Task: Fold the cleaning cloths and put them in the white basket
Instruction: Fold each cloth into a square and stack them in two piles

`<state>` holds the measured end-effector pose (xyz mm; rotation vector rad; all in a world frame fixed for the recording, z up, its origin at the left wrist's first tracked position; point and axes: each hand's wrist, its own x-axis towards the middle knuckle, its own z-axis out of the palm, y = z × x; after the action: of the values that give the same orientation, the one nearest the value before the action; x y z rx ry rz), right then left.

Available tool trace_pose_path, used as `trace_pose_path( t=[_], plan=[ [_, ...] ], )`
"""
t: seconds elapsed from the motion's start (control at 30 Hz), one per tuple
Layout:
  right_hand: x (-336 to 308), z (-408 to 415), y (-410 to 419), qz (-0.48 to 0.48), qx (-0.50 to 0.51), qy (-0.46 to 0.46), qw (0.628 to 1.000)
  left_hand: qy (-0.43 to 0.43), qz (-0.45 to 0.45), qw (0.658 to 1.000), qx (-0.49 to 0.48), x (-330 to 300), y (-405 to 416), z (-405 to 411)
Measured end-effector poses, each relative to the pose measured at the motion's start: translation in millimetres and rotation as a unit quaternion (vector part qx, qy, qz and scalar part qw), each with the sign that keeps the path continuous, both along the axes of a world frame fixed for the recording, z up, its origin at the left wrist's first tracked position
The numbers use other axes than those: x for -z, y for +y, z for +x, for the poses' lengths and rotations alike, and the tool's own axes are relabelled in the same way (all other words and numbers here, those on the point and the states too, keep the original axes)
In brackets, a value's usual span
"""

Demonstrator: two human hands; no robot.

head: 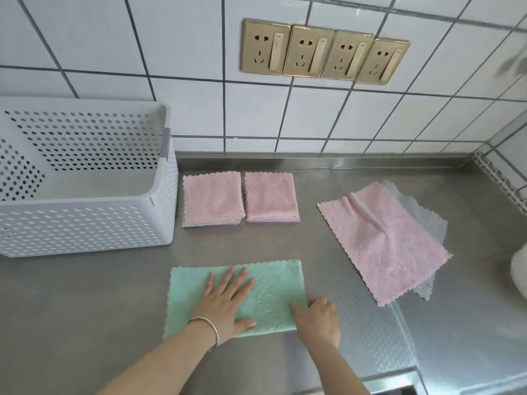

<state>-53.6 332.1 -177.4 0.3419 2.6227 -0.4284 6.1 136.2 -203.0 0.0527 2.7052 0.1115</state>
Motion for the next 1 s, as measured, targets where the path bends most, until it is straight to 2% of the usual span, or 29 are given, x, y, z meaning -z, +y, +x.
trace_pose_path(
  t=[0.1,0.2,0.3,0.37,0.4,0.43,0.53,0.57,0.6,0.67,0.7,0.8,0.87,0.93,1.0],
  plan=[
    [-2,1,0,0.046,-0.023,-0.038,0.998,0.023,0.000,1.000,0.016,5,-1,-6],
    [-7,4,-3,0.004,0.002,-0.049,0.999,-0.034,0.004,0.999,0.014,-4,3,-8],
    [-15,11,-7,-0.108,0.069,0.008,0.992,-0.058,0.052,0.997,-0.030,-16,8,-13],
    [-22,19,-14,-0.149,0.061,0.104,0.981,-0.045,0.163,0.979,-0.116,-32,15,-21],
    [-27,24,-21,-0.159,0.030,0.176,0.971,-0.031,0.243,0.951,-0.189,-41,19,-25],
    [-29,28,-29,-0.167,-0.017,0.253,0.953,-0.024,0.329,0.908,-0.259,-54,22,-29],
    [-32,43,-60,-0.164,-0.193,0.386,0.887,-0.054,0.538,0.731,-0.416,-79,17,-33],
    [-32,47,-70,-0.166,-0.241,0.403,0.867,-0.049,0.563,0.695,-0.445,-85,13,-31],
    [-32,51,-78,-0.168,-0.280,0.414,0.850,-0.027,0.554,0.700,-0.451,-85,7,-29],
    [-29,56,-89,-0.167,-0.323,0.417,0.833,0.015,0.483,0.753,-0.448,-83,-8,-24],
    [-27,57,-92,-0.162,-0.327,0.412,0.835,0.031,0.453,0.767,-0.454,-82,-16,-21],
    [-16,58,-96,-0.112,-0.332,0.349,0.869,0.064,0.411,0.763,-0.494,-75,-35,-7],
    [-10,59,-96,-0.061,-0.351,0.300,0.885,0.092,0.351,0.781,-0.508,-67,-46,4],
    [-2,60,-96,-0.037,-0.382,0.276,0.881,0.115,0.313,0.789,-0.516,-61,-54,16],
    [8,62,-94,-0.027,-0.413,0.262,0.872,0.123,0.310,0.779,-0.531,-57,-57,24]
  ],
)
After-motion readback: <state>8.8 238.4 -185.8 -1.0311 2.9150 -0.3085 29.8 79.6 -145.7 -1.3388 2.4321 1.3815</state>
